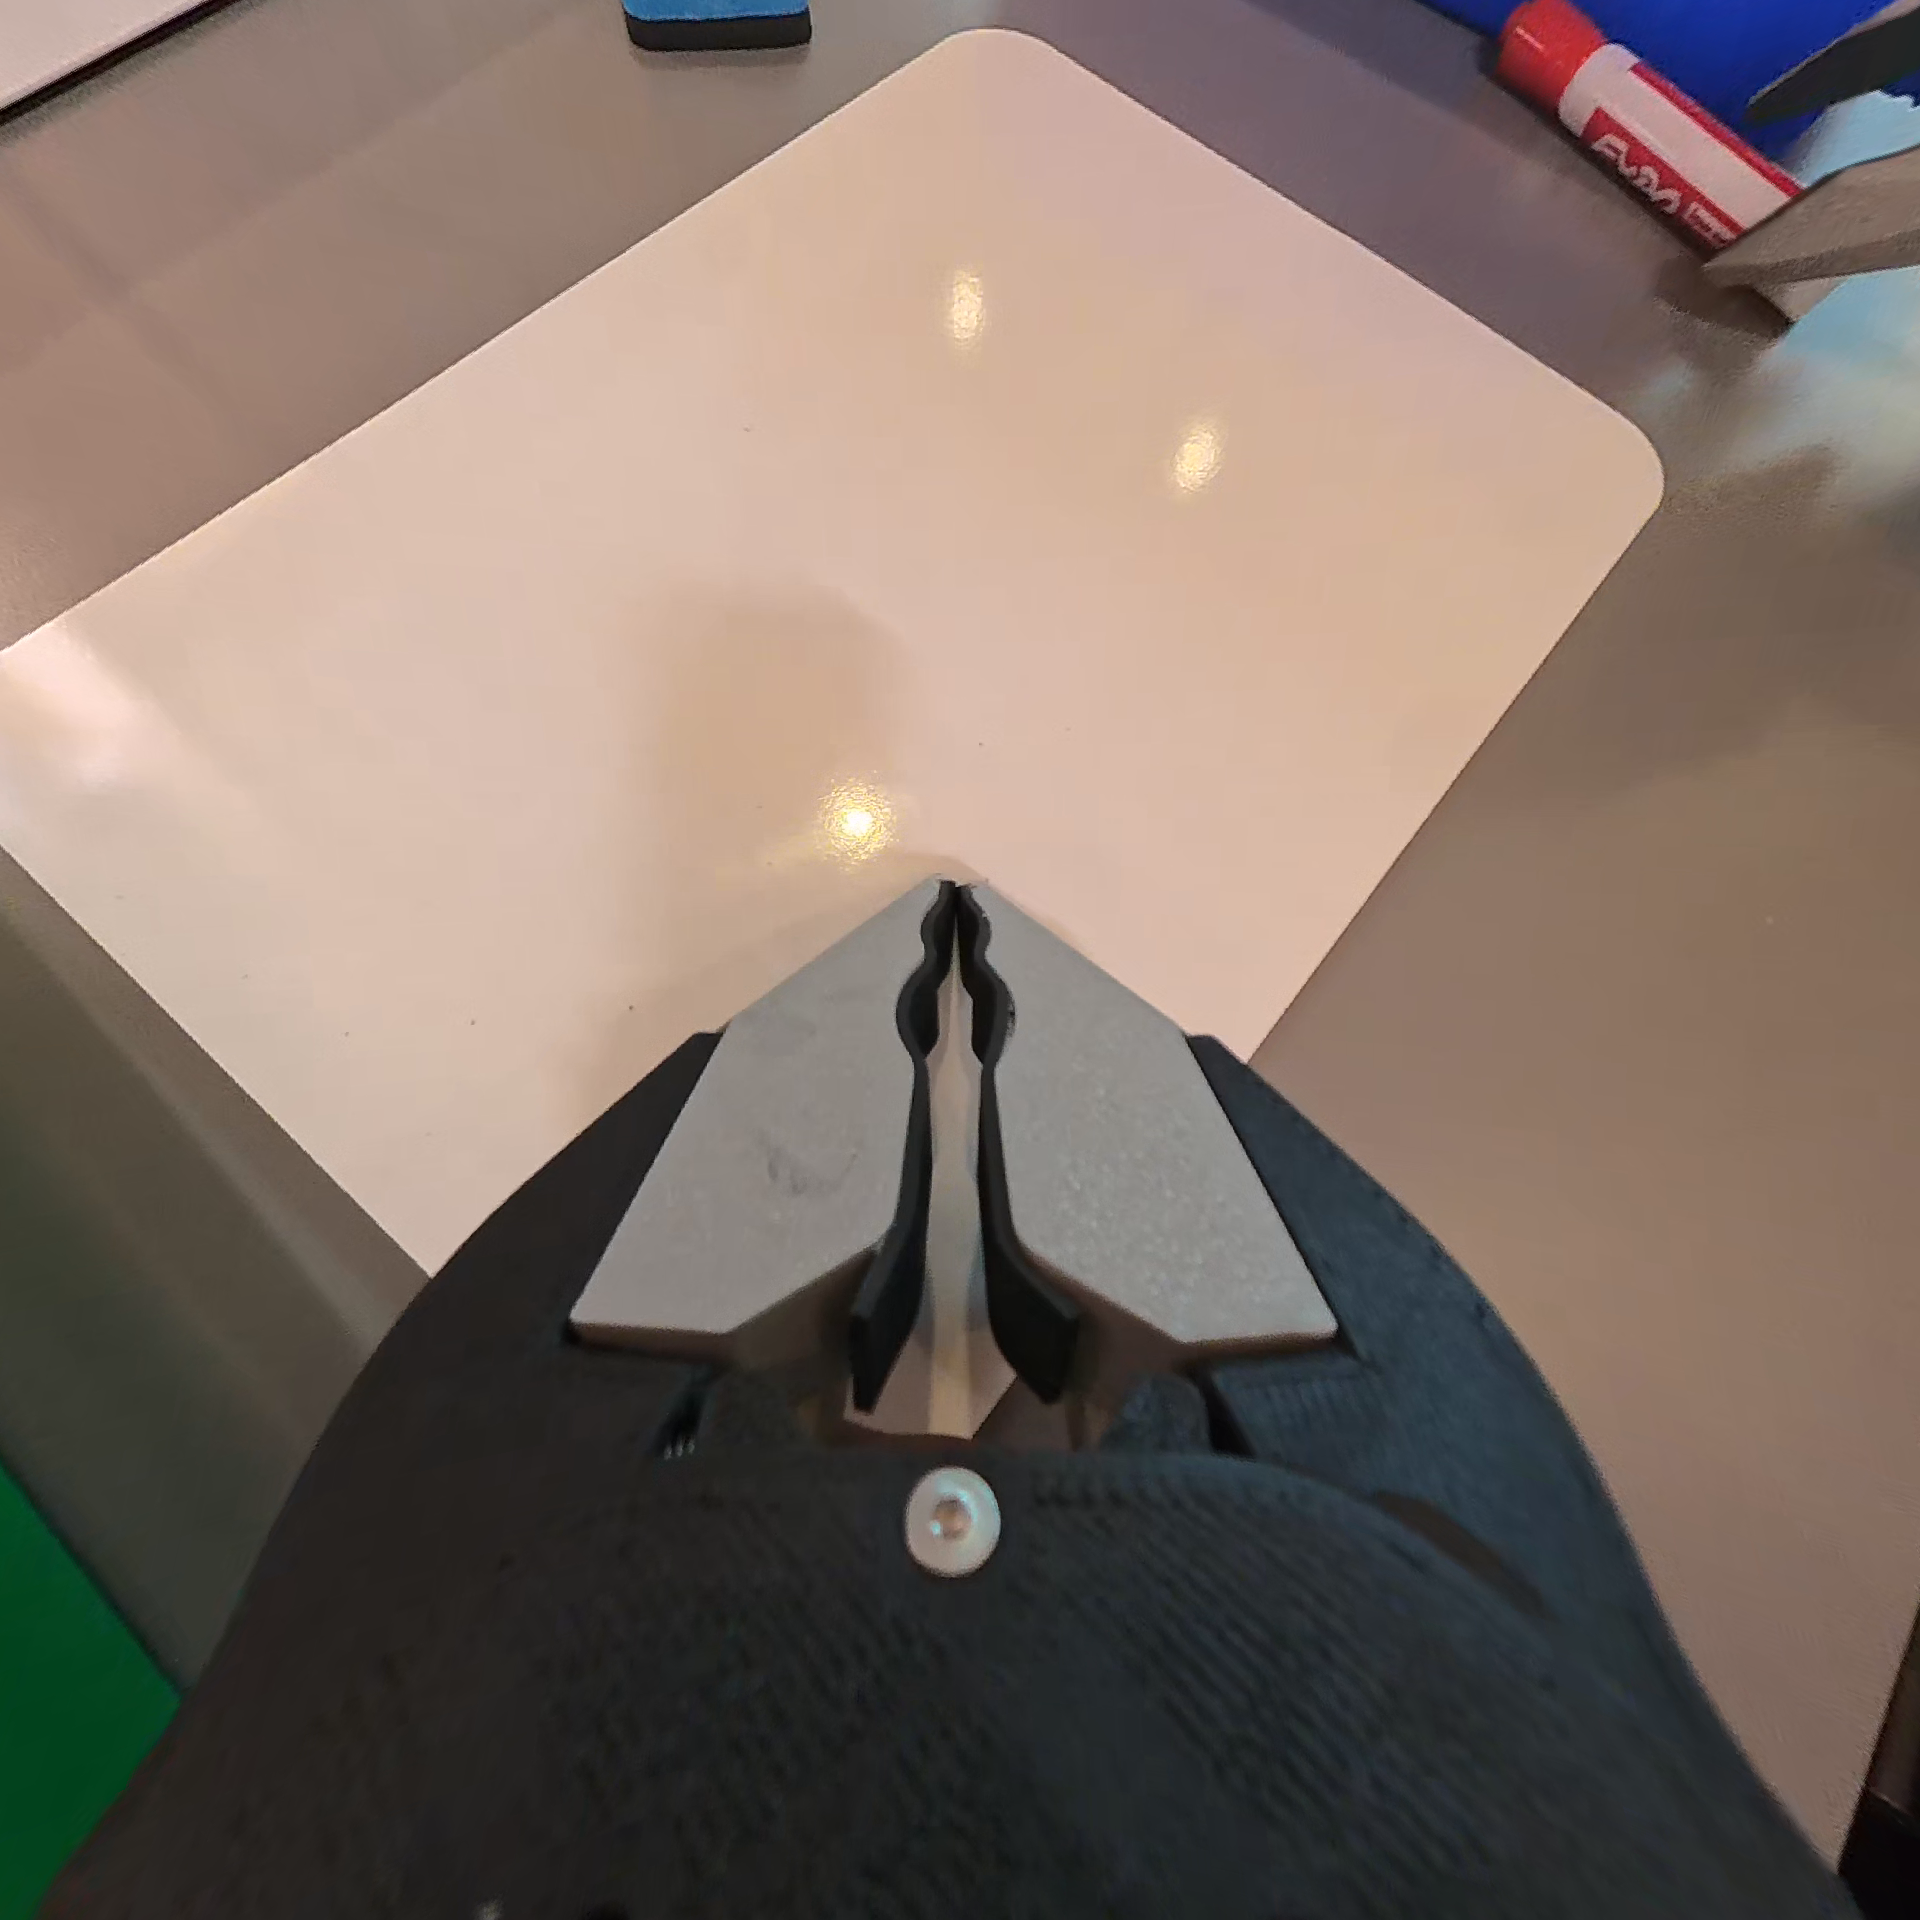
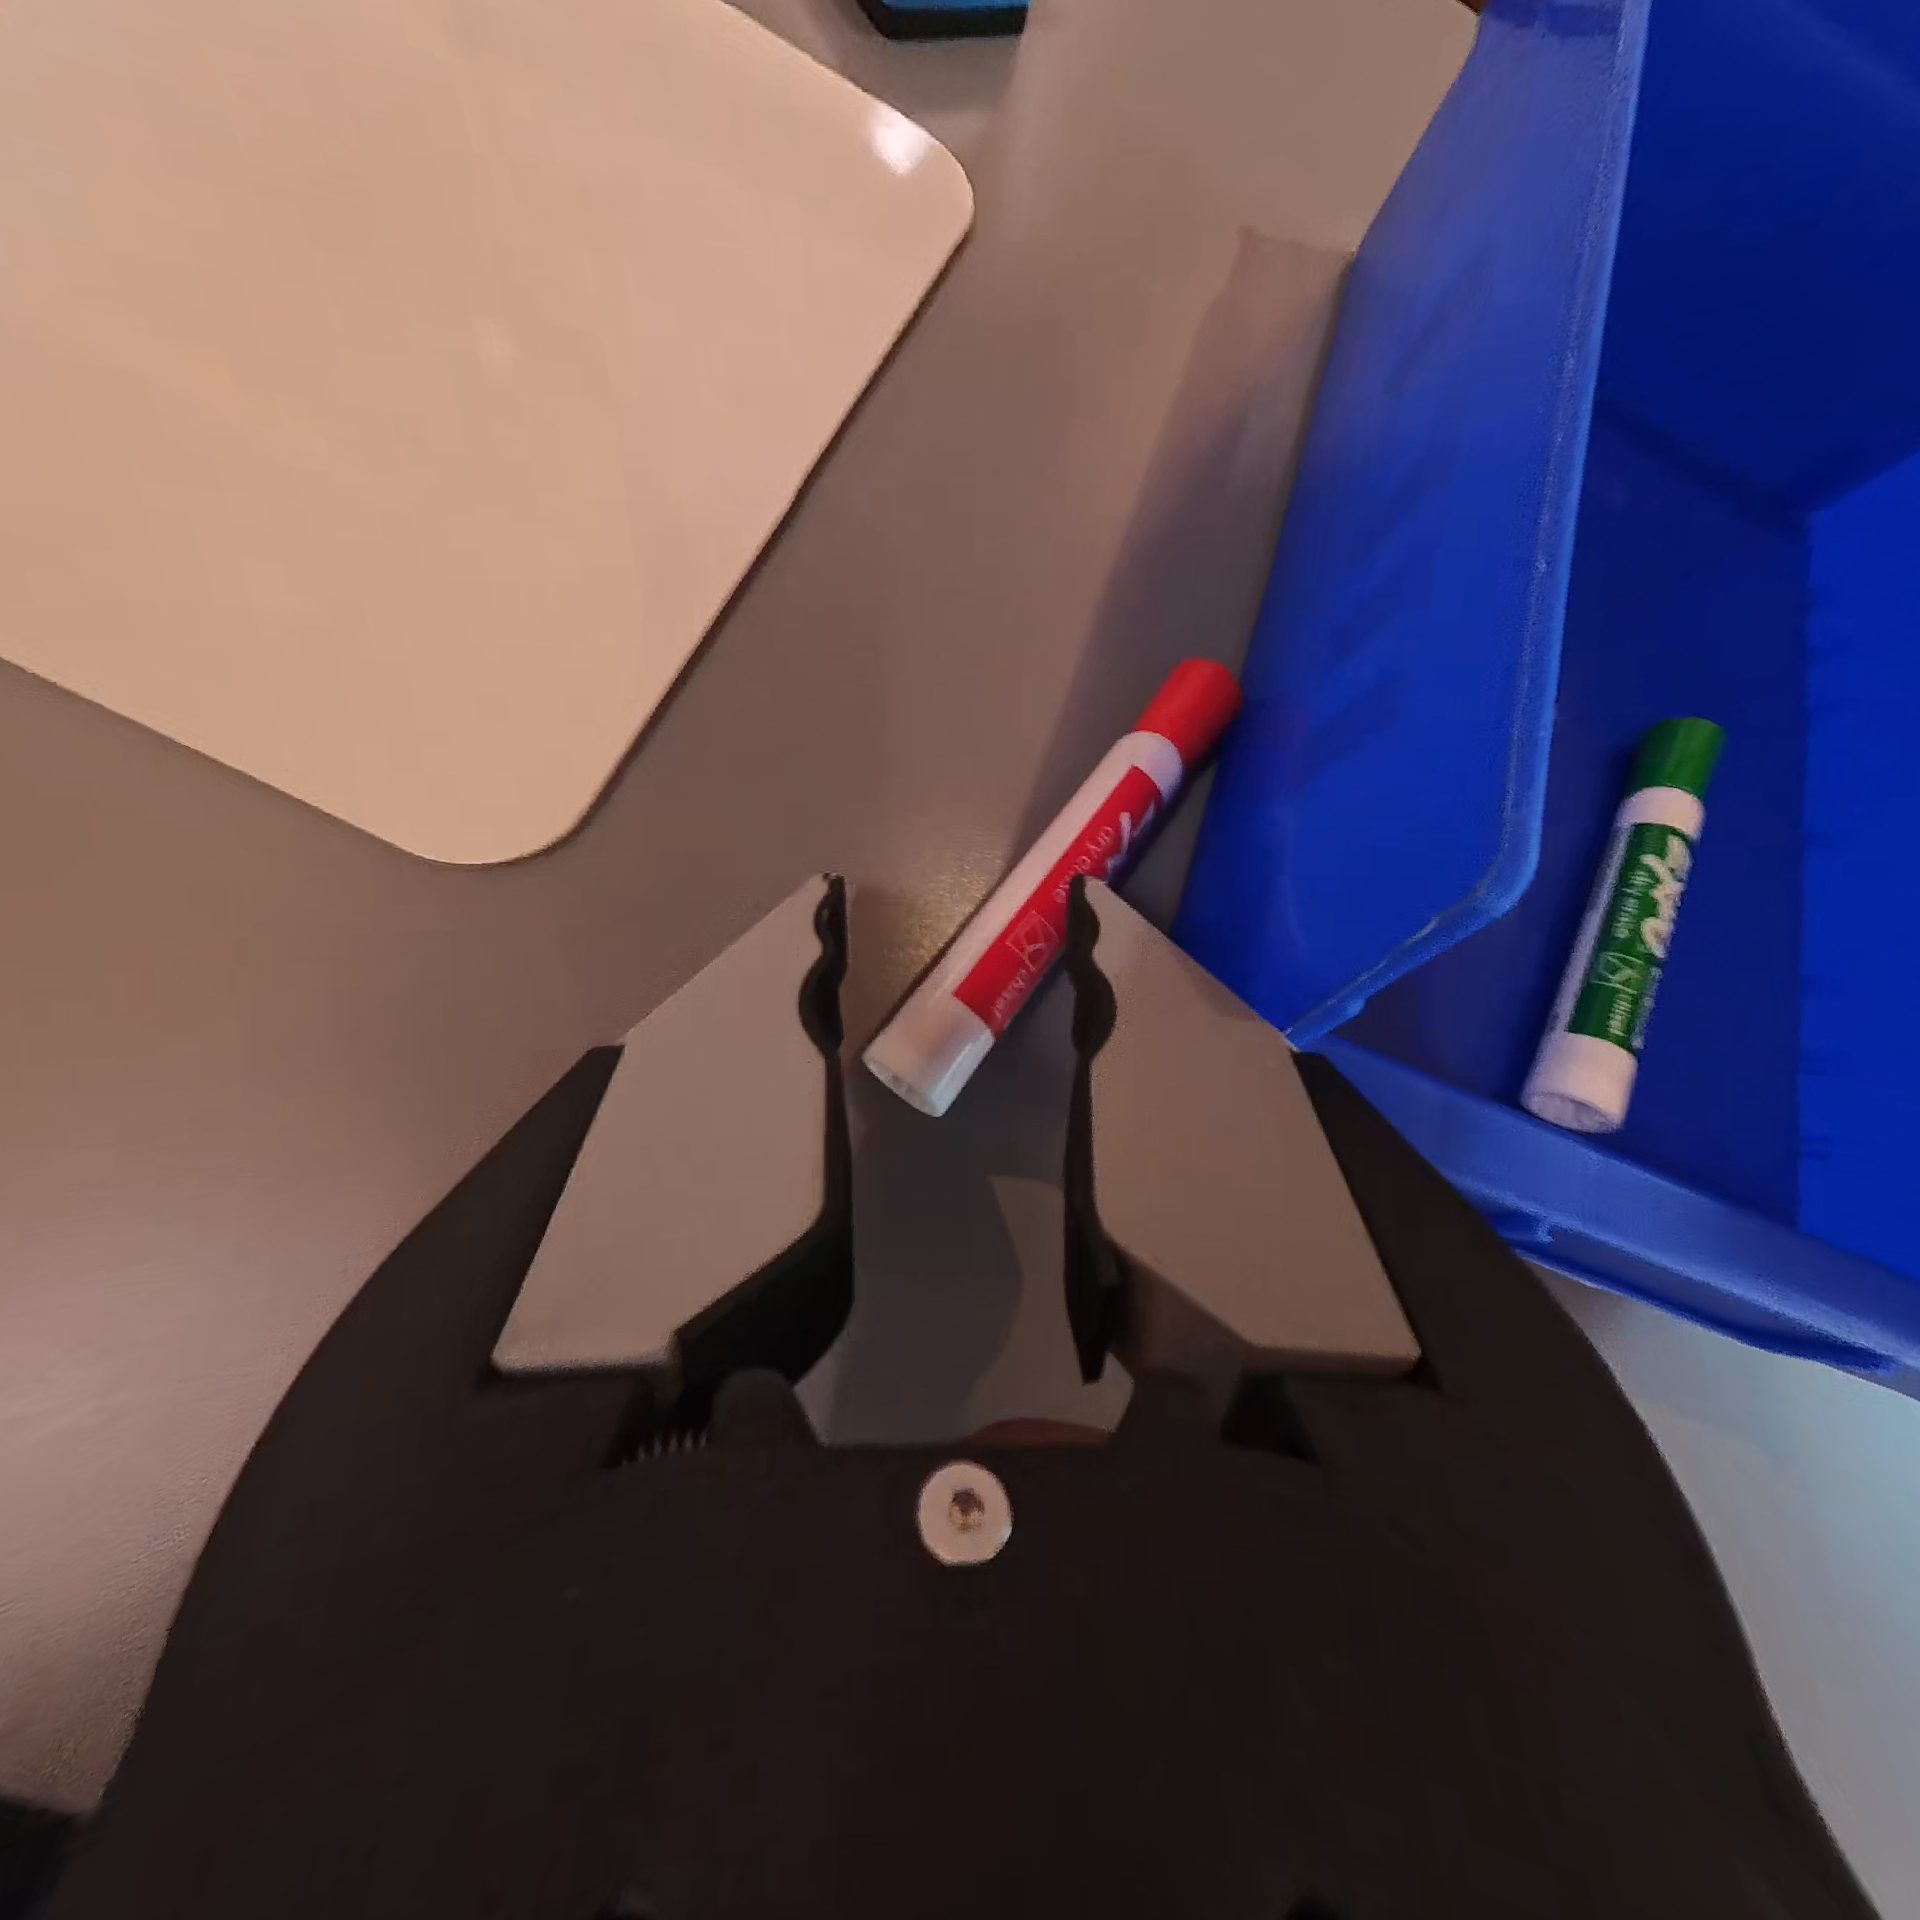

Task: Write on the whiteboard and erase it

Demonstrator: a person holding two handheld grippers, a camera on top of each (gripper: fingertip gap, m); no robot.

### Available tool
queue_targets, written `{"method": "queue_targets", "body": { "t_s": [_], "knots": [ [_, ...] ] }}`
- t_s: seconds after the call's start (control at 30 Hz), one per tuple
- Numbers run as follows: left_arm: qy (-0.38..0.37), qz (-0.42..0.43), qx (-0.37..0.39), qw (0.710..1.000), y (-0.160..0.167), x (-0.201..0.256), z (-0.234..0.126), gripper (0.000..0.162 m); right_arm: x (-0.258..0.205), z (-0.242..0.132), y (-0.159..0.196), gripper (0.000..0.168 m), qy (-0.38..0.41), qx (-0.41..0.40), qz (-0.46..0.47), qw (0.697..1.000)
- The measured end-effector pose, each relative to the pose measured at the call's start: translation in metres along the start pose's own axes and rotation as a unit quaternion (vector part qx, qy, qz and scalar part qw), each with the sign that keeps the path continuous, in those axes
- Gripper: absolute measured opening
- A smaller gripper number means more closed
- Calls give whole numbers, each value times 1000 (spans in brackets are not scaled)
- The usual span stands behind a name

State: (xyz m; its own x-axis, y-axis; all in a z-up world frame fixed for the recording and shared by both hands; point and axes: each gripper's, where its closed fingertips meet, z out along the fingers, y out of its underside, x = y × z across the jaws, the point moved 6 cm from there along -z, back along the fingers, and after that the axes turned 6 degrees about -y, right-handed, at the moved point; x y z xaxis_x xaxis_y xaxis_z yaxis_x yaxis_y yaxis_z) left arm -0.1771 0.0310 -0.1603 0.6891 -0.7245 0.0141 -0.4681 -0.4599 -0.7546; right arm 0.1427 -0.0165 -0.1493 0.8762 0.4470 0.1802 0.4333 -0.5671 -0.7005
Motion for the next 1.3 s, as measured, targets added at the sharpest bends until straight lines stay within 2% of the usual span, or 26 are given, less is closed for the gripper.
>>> {"method": "queue_targets", "body": {
  "t_s": [0.17, 0.27, 0.37, 0.43, 0.53, 0.63, 0.77, 0.87, 0.93, 1.1, 1.13, 1.17, 1.2, 1.3],
  "knots": [
    [-5, 5, 0, 1000, 0, 1, 0, 0, 5, 11, 3, 28, 86, -20, -45, 995],
    [-7, 7, 1, 1000, 0, 1, 0, 0, 6, 13, 3, 26, 79, -11, -39, 996],
    [-9, 8, 1, 1000, 1, 1, -1, 0, 2, 11, 4, 24, 26, -7, -20, 999],
    [-12, 11, 1, 1000, 1, 2, -1, 0, 0, 9, 3, 41, -14, -5, 5, 1000],
    [-17, 17, 1, 1000, 1, 2, -1, 0, 0, 10, 3, 43, -13, -2, 8, 1000],
    [-25, 27, 2, 999, 1, 4, -1, 0, -5, 13, 2, 24, -22, 8, -6, 1000],
    [-37, 52, 4, 998, 1, 8, -1, 0, -10, 12, 2, 16, -42, 19, -31, 998],
    [-35, 97, 9, 995, 2, 17, -1, 0, -21, 1, -11, 15, -73, 65, -48, 994],
    [-36, 144, 23, 989, 1, 24, -2, 0, -38, -6, -23, 15, -128, 97, -60, 985],
    [-114, 272, 109, 949, -8, 39, -7, 0, -93, -4, -51, 15, -261, 148, -105, 948],
    [-126, 286, 118, 943, -8, 41, -7, 9, -101, 0, -58, 15, -269, 149, -119, 944],
    [-139, 294, 122, 938, -8, 40, -7, 33, -108, 4, -64, 15, -275, 153, -141, 938],
    [-150, 300, 123, 934, -8, 39, -7, 38, -114, 9, -69, 15, -283, 157, -162, 932],
    [-165, 322, 145, 921, -7, 41, -11, 38, -127, 23, -85, 15, -323, 143, -184, 917]
  ]
}}
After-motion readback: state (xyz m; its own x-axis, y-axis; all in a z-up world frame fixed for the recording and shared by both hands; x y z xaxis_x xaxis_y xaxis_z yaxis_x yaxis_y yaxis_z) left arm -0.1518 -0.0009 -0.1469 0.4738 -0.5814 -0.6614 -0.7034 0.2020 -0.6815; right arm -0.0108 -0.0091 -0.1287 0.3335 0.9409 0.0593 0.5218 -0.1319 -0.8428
